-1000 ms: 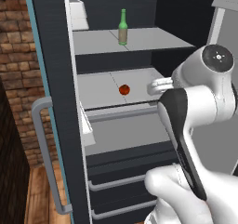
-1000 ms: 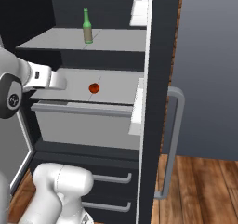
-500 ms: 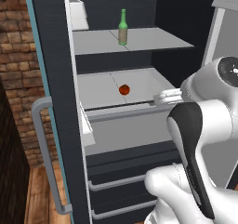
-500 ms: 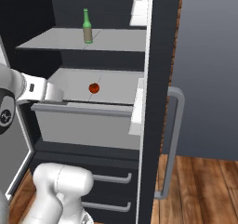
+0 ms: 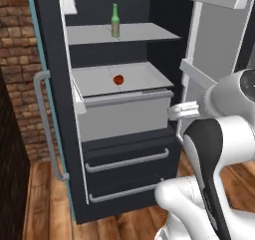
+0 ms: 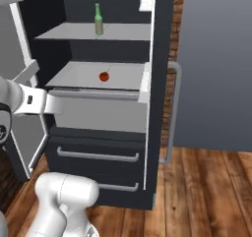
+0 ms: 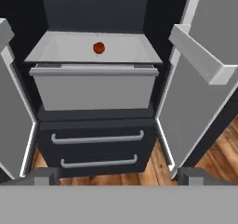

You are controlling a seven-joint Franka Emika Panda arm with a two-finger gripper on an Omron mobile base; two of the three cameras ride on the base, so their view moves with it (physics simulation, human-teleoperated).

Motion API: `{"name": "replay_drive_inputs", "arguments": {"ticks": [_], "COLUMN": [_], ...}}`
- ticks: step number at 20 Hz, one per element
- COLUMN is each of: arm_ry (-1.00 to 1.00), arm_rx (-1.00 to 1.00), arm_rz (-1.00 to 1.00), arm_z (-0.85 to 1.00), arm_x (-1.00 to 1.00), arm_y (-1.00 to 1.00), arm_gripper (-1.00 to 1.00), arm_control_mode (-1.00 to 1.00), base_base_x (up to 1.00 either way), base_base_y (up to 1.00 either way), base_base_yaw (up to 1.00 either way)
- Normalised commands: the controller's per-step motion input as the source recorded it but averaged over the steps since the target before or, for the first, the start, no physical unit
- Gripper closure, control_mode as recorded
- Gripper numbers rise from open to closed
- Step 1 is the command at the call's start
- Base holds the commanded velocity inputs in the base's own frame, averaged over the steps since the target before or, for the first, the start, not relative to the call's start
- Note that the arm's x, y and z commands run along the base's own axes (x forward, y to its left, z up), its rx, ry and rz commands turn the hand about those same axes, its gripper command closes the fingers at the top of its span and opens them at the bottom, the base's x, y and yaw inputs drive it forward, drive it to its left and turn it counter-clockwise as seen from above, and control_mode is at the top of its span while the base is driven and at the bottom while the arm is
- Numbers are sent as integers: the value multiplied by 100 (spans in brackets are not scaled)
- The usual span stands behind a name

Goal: Place the beer on the top shelf of the fridge to keep it out of children's reach, and place the broccoli and tomato on lower shelves for easy access.

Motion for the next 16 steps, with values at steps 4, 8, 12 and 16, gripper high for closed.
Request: {"name": "replay_drive_inputs", "arguments": {"ticks": [4, 8, 12, 16], "arm_ry": [0, 0, 0, 0], "arm_rx": [0, 0, 0, 0], "arm_rz": [0, 0, 0, 0], "arm_z": [0, 0, 0, 0], "arm_x": [0, 0, 0, 0], "arm_y": [0, 0, 0, 0], "arm_gripper": [-100, -100, -100, -100], "arm_control_mode": [100, 100, 100, 100], "base_base_x": [-35, -8, 0, 2], "base_base_y": [-78, -90, -78, -77], "base_base_yaw": [-28, -45, -54, -55]}}
